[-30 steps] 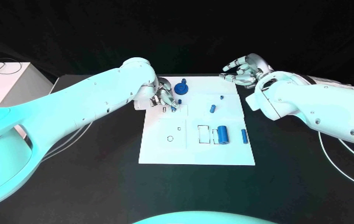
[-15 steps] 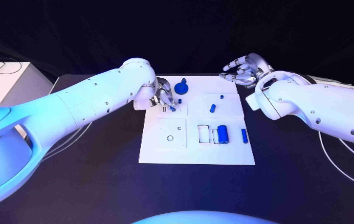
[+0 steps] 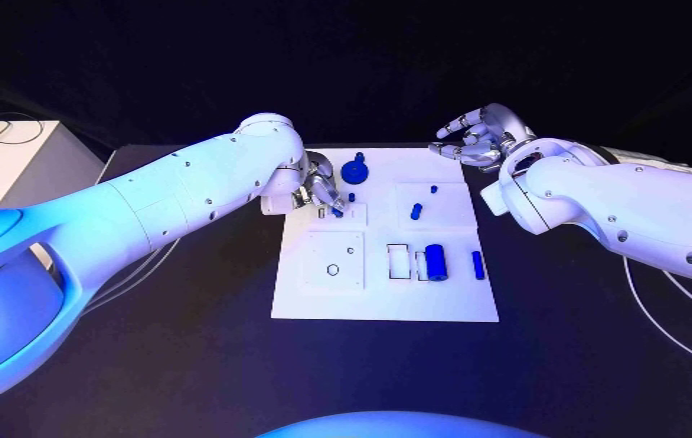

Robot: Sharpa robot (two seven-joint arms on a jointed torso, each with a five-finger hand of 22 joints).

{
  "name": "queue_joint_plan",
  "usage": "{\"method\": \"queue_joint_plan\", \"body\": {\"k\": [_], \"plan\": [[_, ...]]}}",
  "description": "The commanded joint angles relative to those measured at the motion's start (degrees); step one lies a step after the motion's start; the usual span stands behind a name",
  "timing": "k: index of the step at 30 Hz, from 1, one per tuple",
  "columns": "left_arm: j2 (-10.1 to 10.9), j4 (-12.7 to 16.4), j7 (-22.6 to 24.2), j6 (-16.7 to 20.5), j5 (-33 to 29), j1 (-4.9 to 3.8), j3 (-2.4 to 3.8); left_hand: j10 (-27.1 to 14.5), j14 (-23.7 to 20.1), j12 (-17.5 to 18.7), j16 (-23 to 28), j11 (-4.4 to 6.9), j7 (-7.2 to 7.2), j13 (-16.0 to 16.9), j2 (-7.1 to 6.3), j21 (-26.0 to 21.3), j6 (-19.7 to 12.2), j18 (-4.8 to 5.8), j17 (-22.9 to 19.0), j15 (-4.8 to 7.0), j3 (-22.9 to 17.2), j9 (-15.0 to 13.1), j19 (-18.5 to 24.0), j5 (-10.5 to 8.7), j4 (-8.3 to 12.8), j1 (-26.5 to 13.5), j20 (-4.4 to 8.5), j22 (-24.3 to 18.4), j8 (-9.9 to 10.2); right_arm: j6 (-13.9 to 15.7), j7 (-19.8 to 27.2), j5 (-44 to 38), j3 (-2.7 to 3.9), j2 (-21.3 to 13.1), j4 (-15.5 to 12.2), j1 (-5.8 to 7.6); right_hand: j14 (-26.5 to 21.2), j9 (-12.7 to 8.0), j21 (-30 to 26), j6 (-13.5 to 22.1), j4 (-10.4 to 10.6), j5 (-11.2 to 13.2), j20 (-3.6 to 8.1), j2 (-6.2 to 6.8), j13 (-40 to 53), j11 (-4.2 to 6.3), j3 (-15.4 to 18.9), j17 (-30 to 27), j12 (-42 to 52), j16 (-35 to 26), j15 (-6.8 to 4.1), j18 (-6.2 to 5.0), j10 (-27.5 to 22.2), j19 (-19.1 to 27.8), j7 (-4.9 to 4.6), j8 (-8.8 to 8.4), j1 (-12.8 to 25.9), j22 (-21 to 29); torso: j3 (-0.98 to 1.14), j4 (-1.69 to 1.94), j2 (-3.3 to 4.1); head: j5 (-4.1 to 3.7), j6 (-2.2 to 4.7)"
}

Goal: Assemble the parts on the task board

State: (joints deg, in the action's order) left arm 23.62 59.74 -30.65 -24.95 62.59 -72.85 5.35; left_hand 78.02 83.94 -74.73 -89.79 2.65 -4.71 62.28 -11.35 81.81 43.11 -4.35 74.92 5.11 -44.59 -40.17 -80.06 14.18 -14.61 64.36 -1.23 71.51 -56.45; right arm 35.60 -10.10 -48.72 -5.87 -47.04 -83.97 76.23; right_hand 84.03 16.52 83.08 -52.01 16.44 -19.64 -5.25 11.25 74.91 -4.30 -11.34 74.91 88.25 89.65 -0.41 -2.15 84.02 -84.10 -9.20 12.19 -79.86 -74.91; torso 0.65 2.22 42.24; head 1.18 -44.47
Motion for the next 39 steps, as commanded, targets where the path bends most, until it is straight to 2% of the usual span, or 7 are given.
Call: {"method": "queue_joint_plan", "body": {"k": [1, 19, 30, 39], "plan": [[-0.17, 0.00, 0.00, -0.90, -0.14, 0.00, -0.01, 0.37, 6.06, -0.12, -0.21, 0.10, 3.59, -0.09, 0.34, 0.28, 4.18, 0.52, 15.08, 0.31, -9.93, -8.72, -0.11, 0.42, 10.44, 0.12, 0.17, 0.08, -0.13, -0.77, 0.23, -0.57, 0.02, 0.00, -0.09, -0.03, 5.97, -0.09, -0.21, 0.27, 0.07, -0.21, -0.22, -0.09, 13.28, -0.06, -0.38, 15.09, -0.13, 0.35, 0.31, 0.18, 3.92, -3.36, 0.02, 0.17, 0.35, -7.71, 0.01, 0.00, 0.00, 0.02, -0.09], [-0.30, -0.08, 0.00, -1.57, -0.11, 0.07, -0.31, 0.37, 6.06, -0.12, -0.21, 0.10, 3.59, -0.09, 0.34, 0.28, 4.18, 0.52, 15.08, 0.31, -9.93, -8.72, -0.11, 0.42, 10.44, 0.12, 0.17, 0.08, -0.13, -0.93, 0.19, -0.57, 0.02, 0.06, -0.01, -0.03, 5.97, -0.12, -0.25, 0.36, 0.01, -0.23, -0.23, -0.03, 13.28, -0.07, -0.58, 15.09, -0.12, 0.35, 0.32, 0.17, 3.93, -3.36, 0.01, 0.25, 0.64, -7.69, 0.08, -0.02, 0.03, -0.04, -0.43], [-0.65, -0.45, -0.02, -1.34, 0.30, 0.09, -0.40, 0.34, 6.06, -0.05, -0.21, 0.08, 3.57, -0.18, 0.42, 0.28, 4.19, 0.52, 15.08, 0.29, -9.90, -8.75, -0.10, 0.41, 10.50, 0.03, 0.16, 0.09, -0.05, -1.08, 0.06, -0.57, 0.02, 0.04, -0.07, -0.03, 5.97, -0.12, -0.33, 0.37, 0.03, -0.23, -0.23, -0.04, 13.24, -0.07, -0.60, 15.09, -0.17, 0.35, 0.32, 0.15, 3.87, -3.33, 0.01, 0.26, 0.69, -7.62, 0.02, 0.01, 0.05, -0.08, -0.42], [-1.45, -1.43, -0.13, -1.03, 0.18, 0.20, -0.96, 0.24, 6.06, 0.11, -0.21, -0.02, 3.47, -0.41, 0.67, 0.23, 4.18, 0.51, 15.08, 0.24, -9.63, -8.79, -0.04, 0.22, 10.24, -0.35, 0.13, 0.00, 0.10, -1.11, 0.05, -0.57, 0.02, 0.04, -0.15, -0.03, 5.97, -0.12, -0.33, 0.37, 0.03, -0.23, -0.23, -0.04, 13.24, -0.07, -0.60, 15.09, -0.17, 0.35, 0.32, 0.15, 3.87, -3.33, 0.01, 0.26, 0.69, -7.62, 0.07, -0.05, 0.05, -0.17, -0.63]]}}
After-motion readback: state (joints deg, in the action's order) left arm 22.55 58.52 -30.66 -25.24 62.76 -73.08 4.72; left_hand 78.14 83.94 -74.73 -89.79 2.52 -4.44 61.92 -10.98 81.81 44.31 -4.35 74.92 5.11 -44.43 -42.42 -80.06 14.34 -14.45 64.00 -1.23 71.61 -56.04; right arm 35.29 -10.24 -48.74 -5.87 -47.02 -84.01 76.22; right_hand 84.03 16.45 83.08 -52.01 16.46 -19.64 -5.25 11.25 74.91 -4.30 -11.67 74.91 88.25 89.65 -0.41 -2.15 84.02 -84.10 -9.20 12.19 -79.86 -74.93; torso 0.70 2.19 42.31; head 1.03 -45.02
